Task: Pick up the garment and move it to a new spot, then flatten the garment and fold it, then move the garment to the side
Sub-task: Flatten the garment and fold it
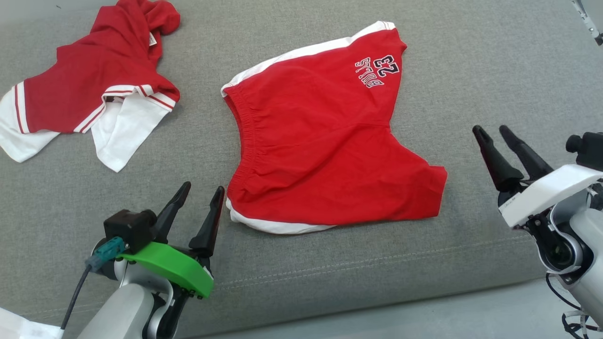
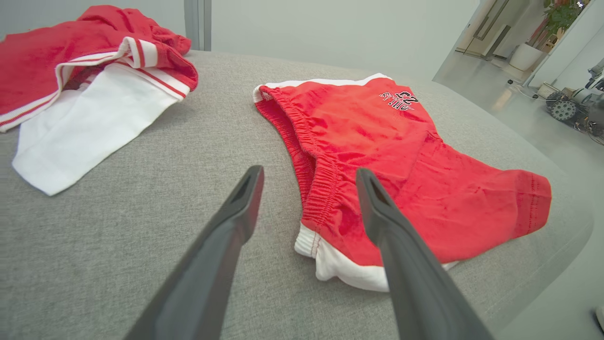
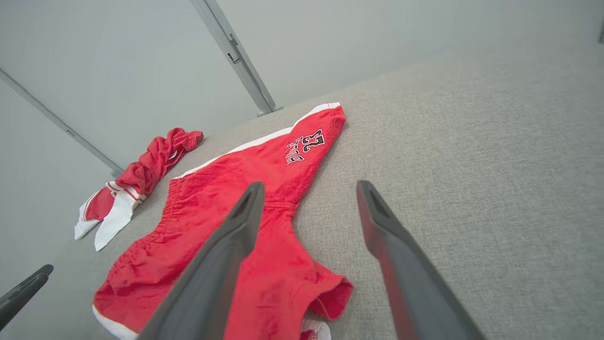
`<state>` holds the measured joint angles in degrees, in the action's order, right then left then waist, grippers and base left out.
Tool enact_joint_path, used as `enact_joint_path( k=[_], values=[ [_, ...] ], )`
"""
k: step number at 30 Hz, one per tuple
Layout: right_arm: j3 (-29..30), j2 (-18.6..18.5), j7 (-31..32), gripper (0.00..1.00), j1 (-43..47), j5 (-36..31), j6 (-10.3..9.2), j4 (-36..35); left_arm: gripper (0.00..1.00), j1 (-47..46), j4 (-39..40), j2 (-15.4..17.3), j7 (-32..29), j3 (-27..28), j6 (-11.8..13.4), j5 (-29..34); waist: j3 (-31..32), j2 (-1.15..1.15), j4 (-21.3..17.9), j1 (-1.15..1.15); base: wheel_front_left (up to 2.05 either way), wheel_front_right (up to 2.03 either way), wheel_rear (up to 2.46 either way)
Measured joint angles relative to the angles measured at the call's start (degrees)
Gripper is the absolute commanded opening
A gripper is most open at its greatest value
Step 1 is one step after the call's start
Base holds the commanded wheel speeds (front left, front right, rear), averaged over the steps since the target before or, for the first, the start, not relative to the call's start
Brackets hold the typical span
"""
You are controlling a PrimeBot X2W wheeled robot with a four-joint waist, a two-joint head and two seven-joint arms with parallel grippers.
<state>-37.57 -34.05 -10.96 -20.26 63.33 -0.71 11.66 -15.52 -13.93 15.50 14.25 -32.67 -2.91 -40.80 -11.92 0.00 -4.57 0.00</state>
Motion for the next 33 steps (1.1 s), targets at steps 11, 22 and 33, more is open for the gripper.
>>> enact_joint_path(
  k=[11, 22, 33],
  values=[
    [7.64, 3.05, -4.38, 1.0, 1.52, -8.69, -4.15, -1.85, 1.0, 1.58, 2.56, -1.67, 0.16, 6.19, 2.14, 1.88, 0.53, 0.0, -0.1, 0.0, 0.0, 0.0, 0.0],
    [21.39, 10.67, -4.04, 1.0, 4.66, -23.24, -5.94, -8.09, 1.0, 3.36, 5.06, -3.78, 0.18, 11.05, 3.7, 3.74, 0.47, 0.0, -0.44, 0.0, 0.0, 0.0, 0.0],
    [25.18, 12.57, -4.04, 1.0, 9.36, -31.7, -5.97, -9.72, 1.0, 4.13, 8.26, -5.27, 0.18, 15.3, 3.41, 7.39, 0.52, 0.0, -0.22, 0.0, 0.0, 0.0, 0.0]
  ],
)
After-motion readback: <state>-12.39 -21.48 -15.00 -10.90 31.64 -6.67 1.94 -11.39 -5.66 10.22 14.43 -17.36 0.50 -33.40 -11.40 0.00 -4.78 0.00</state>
